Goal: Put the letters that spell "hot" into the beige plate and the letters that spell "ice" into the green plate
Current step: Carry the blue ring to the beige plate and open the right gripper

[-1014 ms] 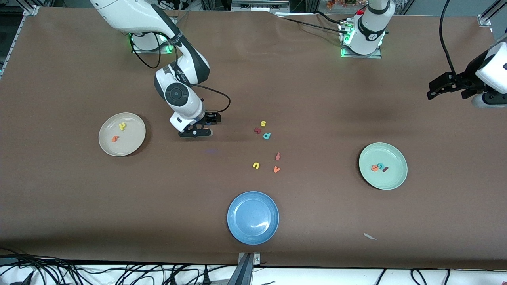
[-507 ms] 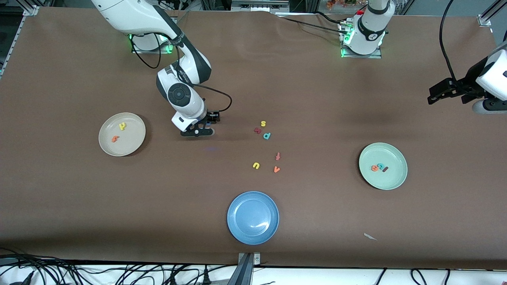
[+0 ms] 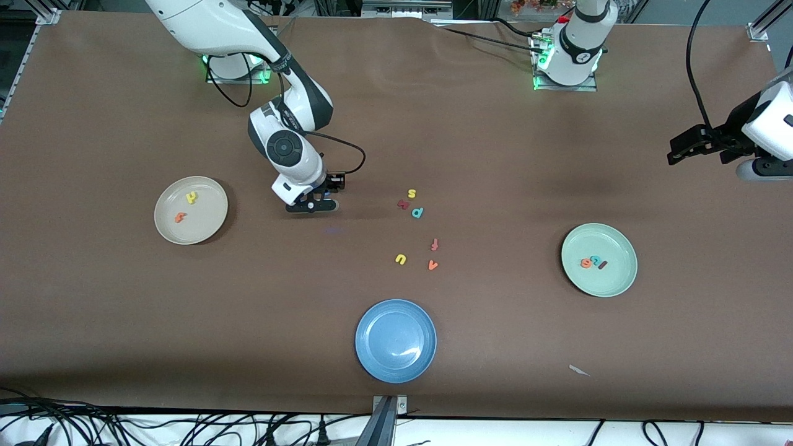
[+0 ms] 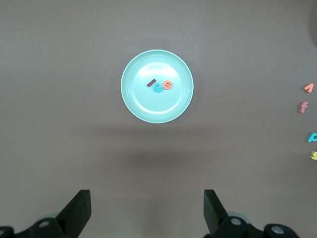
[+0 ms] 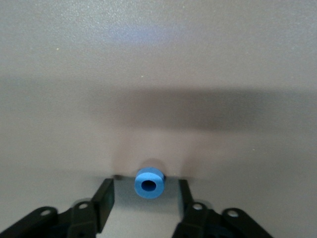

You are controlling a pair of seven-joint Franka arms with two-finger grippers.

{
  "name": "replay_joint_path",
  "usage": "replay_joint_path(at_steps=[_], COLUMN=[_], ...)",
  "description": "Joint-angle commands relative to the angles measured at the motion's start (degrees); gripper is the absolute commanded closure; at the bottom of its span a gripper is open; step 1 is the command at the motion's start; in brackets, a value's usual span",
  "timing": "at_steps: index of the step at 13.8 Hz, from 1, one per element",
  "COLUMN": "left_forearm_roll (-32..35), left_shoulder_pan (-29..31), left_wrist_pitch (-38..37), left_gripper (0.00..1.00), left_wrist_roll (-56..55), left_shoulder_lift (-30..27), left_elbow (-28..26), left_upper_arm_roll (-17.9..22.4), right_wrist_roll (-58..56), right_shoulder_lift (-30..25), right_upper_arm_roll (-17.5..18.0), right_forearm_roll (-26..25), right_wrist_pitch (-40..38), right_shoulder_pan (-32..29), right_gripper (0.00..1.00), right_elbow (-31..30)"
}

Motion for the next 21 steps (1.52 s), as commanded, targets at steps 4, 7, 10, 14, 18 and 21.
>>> replay_joint_path(at_steps=[4, 7, 10, 14, 18, 21], left_forearm_roll=[0.41, 0.41, 0.41, 0.32, 0.32, 0.32], left_shoulder_pan=[0.45, 0.54, 0.54, 0.54, 0.54, 0.54], left_wrist_pitch=[0.43, 0.43, 0.43, 0.52, 0.78, 0.87], left_gripper=[0.0, 0.0, 0.0, 0.0, 0.0, 0.0], left_wrist_roll=[1.26, 1.26, 1.35, 1.35, 1.35, 1.35], left_shoulder_lift=[0.29, 0.38, 0.38, 0.38, 0.38, 0.38], left_elbow=[-0.1, -0.1, -0.1, -0.19, -0.19, -0.19], left_upper_arm_roll=[0.01, 0.01, 0.01, 0.01, 0.01, 0.01], right_wrist_roll=[0.6, 0.51, 0.6, 0.34, -1.93, -11.42], right_shoulder_lift=[1.23, 1.15, 1.15, 0.01, -5.87, -9.47], right_upper_arm_roll=[-0.17, -0.17, -0.17, -0.34, -5.16, -12.19], right_forearm_roll=[-0.35, -0.35, -0.35, -0.27, -0.44, -0.27], right_wrist_pitch=[1.12, 1.03, 0.95, -0.19, -10.71, -18.46], right_shoulder_pan=[0.5, 0.5, 0.5, 0.33, 0.15, 0.15], right_gripper=[0.59, 0.74, 0.87, 0.87, 0.87, 0.87], right_elbow=[0.73, 0.73, 0.73, 0.73, 2.66, 3.37])
